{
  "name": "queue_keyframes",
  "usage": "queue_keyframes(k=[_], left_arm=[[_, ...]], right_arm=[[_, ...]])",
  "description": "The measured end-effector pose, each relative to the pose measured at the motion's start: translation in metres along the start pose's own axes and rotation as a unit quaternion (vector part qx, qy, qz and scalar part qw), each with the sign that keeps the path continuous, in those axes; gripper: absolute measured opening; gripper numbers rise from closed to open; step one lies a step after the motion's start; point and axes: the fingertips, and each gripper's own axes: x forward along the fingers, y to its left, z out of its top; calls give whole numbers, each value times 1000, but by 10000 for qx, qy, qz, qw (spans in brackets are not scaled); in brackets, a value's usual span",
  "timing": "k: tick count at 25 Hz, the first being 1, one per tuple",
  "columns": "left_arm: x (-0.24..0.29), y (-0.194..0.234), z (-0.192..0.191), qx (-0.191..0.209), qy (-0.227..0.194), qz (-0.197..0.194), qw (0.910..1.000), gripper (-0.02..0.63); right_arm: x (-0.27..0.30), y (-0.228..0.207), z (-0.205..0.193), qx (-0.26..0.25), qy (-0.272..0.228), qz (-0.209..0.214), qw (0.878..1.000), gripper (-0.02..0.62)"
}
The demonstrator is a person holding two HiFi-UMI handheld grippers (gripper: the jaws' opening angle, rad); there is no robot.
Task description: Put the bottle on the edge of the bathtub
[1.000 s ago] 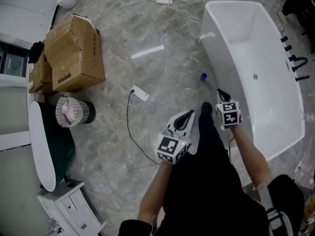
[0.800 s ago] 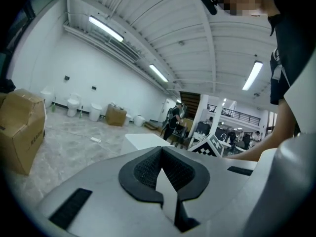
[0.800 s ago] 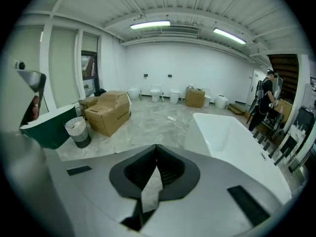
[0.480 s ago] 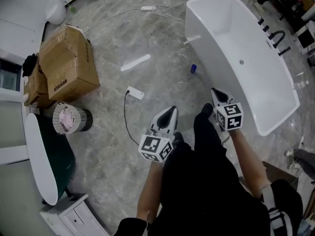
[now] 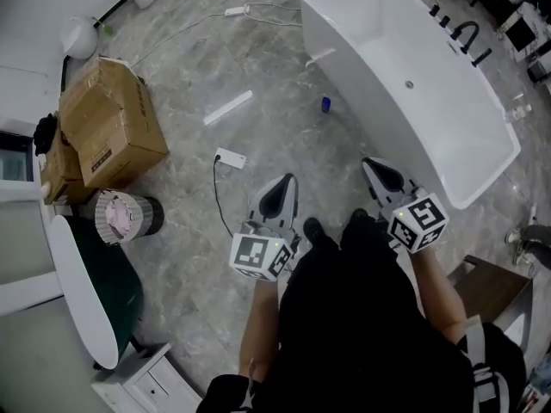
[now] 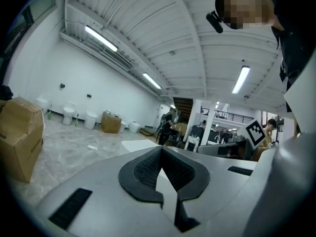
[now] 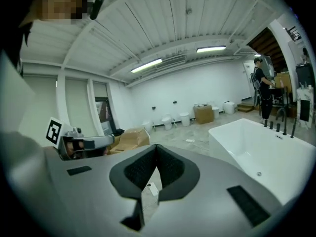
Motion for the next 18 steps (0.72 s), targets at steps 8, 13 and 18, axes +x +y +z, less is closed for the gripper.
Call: queue_keyframes(k=[8, 13, 18], left_arm=[[0, -13, -2, 160, 95, -89, 9998, 11], [-3, -16, 1, 243, 119, -59, 9996, 11], [-6, -12, -1, 234, 170, -35, 9996, 11]], right_arm=[[-16, 12, 8, -16, -140, 212, 9997, 14], [-21, 21, 12, -100, -155, 307, 9994, 14], [-19, 28, 16, -186, -182, 324, 9991, 14]])
